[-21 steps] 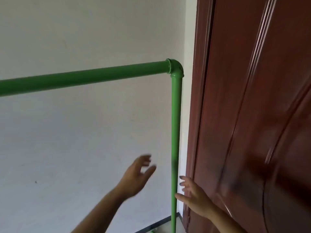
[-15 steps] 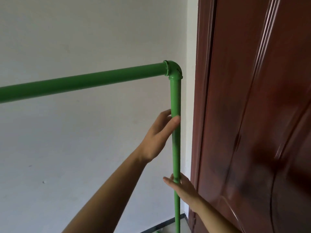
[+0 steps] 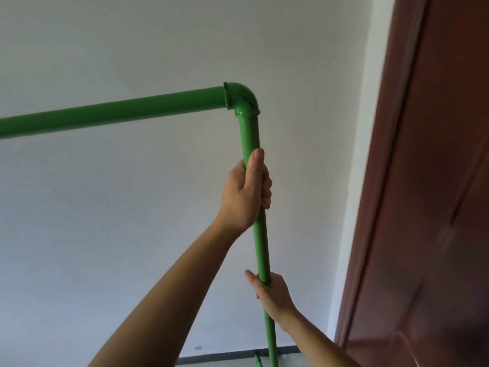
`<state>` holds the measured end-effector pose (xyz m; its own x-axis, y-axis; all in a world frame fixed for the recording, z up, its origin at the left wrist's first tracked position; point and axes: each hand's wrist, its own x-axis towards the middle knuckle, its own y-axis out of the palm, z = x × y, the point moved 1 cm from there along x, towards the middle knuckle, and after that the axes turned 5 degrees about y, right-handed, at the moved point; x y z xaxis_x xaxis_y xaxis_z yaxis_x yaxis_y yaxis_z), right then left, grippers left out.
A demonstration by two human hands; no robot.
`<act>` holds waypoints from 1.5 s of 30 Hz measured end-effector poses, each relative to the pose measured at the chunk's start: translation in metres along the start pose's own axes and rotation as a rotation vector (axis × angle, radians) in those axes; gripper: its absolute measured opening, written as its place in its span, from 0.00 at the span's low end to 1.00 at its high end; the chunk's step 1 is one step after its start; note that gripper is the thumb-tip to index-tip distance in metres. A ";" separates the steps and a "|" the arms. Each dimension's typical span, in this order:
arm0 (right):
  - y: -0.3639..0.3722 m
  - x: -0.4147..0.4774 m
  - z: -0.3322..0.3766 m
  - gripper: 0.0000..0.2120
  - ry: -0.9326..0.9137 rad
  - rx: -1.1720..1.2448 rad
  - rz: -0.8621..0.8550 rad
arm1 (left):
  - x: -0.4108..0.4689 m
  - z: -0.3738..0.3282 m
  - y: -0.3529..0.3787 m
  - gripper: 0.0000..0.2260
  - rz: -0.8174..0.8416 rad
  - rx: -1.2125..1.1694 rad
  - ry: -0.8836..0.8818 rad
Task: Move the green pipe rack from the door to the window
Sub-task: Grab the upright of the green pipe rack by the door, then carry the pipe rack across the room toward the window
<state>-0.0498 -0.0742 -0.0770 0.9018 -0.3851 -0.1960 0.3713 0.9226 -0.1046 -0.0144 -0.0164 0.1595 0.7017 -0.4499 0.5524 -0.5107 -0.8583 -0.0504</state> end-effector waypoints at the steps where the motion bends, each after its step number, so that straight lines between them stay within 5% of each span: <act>1: 0.013 0.001 0.003 0.21 -0.013 -0.008 0.032 | -0.002 -0.003 -0.014 0.21 -0.030 0.024 0.002; 13: 0.167 -0.002 0.028 0.23 -0.134 -0.111 0.334 | -0.043 -0.036 -0.164 0.23 -0.305 0.274 0.022; 26: 0.239 0.015 0.020 0.23 -0.135 -0.188 0.315 | -0.066 0.003 -0.259 0.23 -0.212 0.484 0.044; 33: 0.237 0.008 0.082 0.23 -0.363 0.048 0.323 | -0.059 -0.037 -0.302 0.12 -0.576 0.881 0.445; 38: 0.238 0.011 0.100 0.29 -0.369 0.132 0.386 | -0.038 -0.082 -0.336 0.15 -0.849 1.319 0.687; 40: 0.235 0.011 0.099 0.28 -0.362 0.146 0.393 | -0.023 -0.099 -0.353 0.25 -0.781 1.502 0.602; 42: 0.232 0.013 0.099 0.26 -0.363 0.178 0.406 | -0.011 -0.109 -0.367 0.37 -0.624 1.630 0.323; 45: 0.229 0.014 0.101 0.26 -0.385 0.208 0.416 | -0.004 -0.111 -0.382 0.39 -0.599 1.708 0.103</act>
<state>0.0701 0.1340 -0.0051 0.9815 0.0090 0.1914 -0.0298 0.9939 0.1060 0.1227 0.3409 0.2686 0.5149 -0.0604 0.8551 0.8348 -0.1916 -0.5162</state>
